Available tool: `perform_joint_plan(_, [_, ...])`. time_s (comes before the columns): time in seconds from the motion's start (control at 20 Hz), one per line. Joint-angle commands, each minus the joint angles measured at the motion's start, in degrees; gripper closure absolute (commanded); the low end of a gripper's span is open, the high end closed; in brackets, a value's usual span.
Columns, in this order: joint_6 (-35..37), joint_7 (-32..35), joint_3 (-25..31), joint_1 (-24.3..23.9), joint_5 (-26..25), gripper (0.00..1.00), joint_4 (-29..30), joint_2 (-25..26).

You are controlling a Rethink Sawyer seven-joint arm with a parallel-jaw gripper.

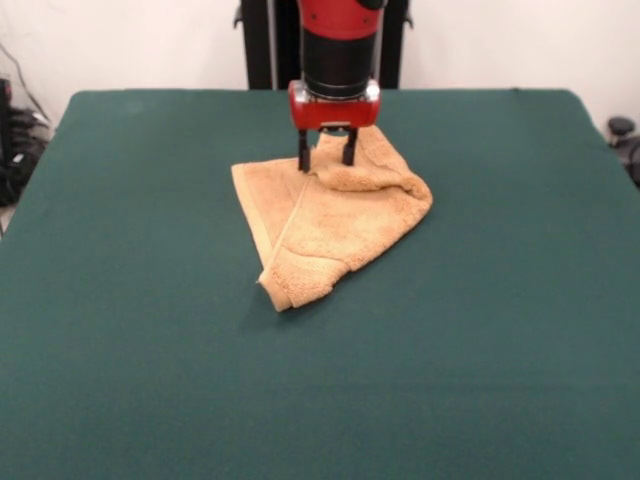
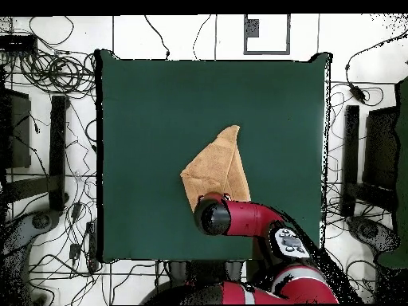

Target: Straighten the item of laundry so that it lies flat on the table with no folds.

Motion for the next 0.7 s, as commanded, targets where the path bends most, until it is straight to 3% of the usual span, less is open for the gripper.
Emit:
perform_joint_plan(0.05, [-8.65,11.76,2.53,-0.05,1.13,0.00,-1.91,8.82])
perform_joint_plan(0.7, [-9.39,10.76,4.50,-3.50,0.48,0.00,-0.87,9.18])
